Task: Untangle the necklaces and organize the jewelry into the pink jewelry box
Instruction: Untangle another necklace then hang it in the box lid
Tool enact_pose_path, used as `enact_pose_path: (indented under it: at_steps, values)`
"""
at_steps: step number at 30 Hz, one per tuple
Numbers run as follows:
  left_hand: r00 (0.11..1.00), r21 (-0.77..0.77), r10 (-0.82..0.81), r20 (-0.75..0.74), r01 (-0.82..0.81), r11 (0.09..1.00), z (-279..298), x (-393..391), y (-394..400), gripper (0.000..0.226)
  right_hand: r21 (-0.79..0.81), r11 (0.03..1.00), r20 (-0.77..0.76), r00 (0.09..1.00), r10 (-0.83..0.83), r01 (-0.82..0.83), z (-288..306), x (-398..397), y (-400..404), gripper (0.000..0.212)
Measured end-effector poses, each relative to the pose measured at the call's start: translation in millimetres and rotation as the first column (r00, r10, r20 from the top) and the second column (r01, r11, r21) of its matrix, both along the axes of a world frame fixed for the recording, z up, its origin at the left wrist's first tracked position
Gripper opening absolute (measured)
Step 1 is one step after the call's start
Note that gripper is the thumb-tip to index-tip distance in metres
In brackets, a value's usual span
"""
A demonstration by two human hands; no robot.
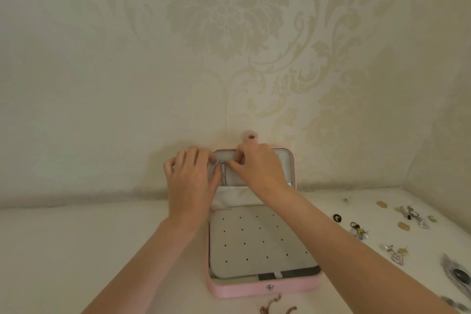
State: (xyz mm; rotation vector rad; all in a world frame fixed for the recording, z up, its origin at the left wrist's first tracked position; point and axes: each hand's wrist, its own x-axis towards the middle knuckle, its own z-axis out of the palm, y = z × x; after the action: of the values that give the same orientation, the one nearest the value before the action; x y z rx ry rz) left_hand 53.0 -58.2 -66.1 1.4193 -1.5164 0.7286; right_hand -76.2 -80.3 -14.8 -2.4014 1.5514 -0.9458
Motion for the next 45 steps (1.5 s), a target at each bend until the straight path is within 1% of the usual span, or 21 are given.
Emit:
enact_pose_path:
  at_steps: [3, 5, 8, 10, 12, 13, 16, 19, 22, 25, 28, 30, 33, 37, 39, 41, 42, 43, 45]
  values:
    - [0.999, 0.03, -0.047, 0.018, 0.046, 0.998, -0.2, 3.3, 8.1, 0.018, 0.134, 0.983, -0.023, 0.991, 0.132, -0.127, -3.8, -11.5, 4.5, 0.007]
    - [0.994, 0.073, -0.109, 0.026, 0.107, 0.992, -4.6, 4.7, 15.5, 0.017, 0.159, 0.976, -0.056, 0.985, 0.161, -0.15, -5.3, -19.5, 8.1, 0.009]
    - [0.983, 0.211, -0.173, 0.064, 0.156, 0.965, -11.8, 7.2, 23.9, 0.026, 0.219, 0.964, -0.093, 0.98, 0.175, -0.151, -1.0, -33.0, 11.9, 0.013]
    - [0.976, 0.28, -0.207, 0.065, 0.181, 0.943, -11.7, 9.1, 26.8, 0.03, 0.215, 0.968, -0.123, 0.979, 0.162, -0.133, 3.3, -42.4, 12.8, 0.015]
    - [0.97, 0.294, -0.234, 0.062, 0.207, 0.933, -9.0, 10.2, 27.3, 0.018, 0.164, 0.982, -0.153, 0.981, 0.118, -0.093, 9.9, -49.3, 12.3, 0.016]
    - [0.968, 0.302, -0.244, 0.057, 0.217, 0.928, -7.7, 9.7, 27.4, 0.013, 0.144, 0.986, -0.143, 0.985, 0.098, -0.077, 14.1, -51.0, 12.0, 0.015]
    - [0.968, 0.37, -0.249, 0.017, 0.226, 0.901, -4.4, 6.0, 28.7, 0.02, 0.132, 0.989, -0.015, 0.997, 0.07, -0.067, 27.5, -46.8, 11.1, 0.011]
    - [0.969, 0.376, -0.246, -0.032, 0.239, 0.895, -3.0, 1.3, 30.0, 0.016, 0.11, 0.988, 0.132, 0.987, 0.089, -0.104, 33.3, -32.2, 8.4, 0.013]
    - [0.967, 0.37, -0.245, -0.076, 0.255, 0.893, -1.5, -2.5, 28.9, 0.01, 0.097, 0.991, 0.167, 0.983, 0.079, -0.096, 28.9, -17.7, 6.6, 0.013]
    - [0.959, 0.378, -0.264, -0.103, 0.283, 0.882, 0.2, -3.7, 28.5, 0.003, 0.132, 0.984, 0.191, 0.977, 0.091, -0.118, 18.1, -9.0, 6.9, 0.011]
    - [0.951, 0.389, -0.282, -0.125, 0.308, 0.868, 0.9, -2.8, 30.0, 0.006, 0.164, 0.978, 0.16, 0.982, 0.104, -0.13, 7.8, -9.0, 7.0, 0.017]
    - [0.95, 0.396, -0.283, -0.133, 0.313, 0.864, 0.8, -2.3, 30.9, 0.007, 0.154, 0.981, 0.138, 0.986, 0.093, -0.114, 2.9, -12.0, 8.0, 0.019]
    - [0.947, 0.394, -0.283, -0.152, 0.321, 0.861, 0.3, -1.7, 30.0, 0.007, 0.173, 0.982, 0.028, 0.997, 0.074, -0.077, -5.5, -16.1, 13.8, 0.028]
    - [0.944, 0.4, -0.285, -0.164, 0.328, 0.856, 2.7, 0.0, 31.3, 0.006, 0.215, 0.968, -0.046, 0.989, 0.139, -0.126, -22.5, -13.1, 22.3, 0.034]
    - [0.939, 0.386, -0.301, -0.165, 0.342, 0.857, 2.8, 1.7, 33.2, 0.011, 0.225, 0.966, -0.059, 0.987, 0.147, -0.13, -28.4, -10.6, 22.9, 0.036]
    - [0.934, 0.363, -0.338, -0.116, 0.357, 0.861, 2.4, 3.1, 33.9, 0.02, 0.238, 0.963, -0.049, 0.989, 0.14, -0.125, -29.8, -10.5, 21.9, 0.037]
    - [0.931, 0.357, -0.345, -0.116, 0.364, 0.861, 1.4, 4.5, 33.9, 0.021, 0.245, 0.961, -0.037, 0.989, 0.14, -0.127, -29.8, -10.8, 21.5, 0.038]
    - [0.929, 0.365, -0.339, -0.15, 0.371, 0.854, 2.3, 5.0, 34.5, 0.019, 0.248, 0.96, -0.027, 0.99, 0.14, -0.129, -29.3, -11.4, 21.6, 0.039]
    - [0.93, 0.4, -0.335, -0.151, 0.367, 0.839, -0.7, 6.8, 32.7, 0.018, 0.244, 0.961, -0.012, 0.99, 0.14, -0.133, -29.5, -12.1, 22.7, 0.04]
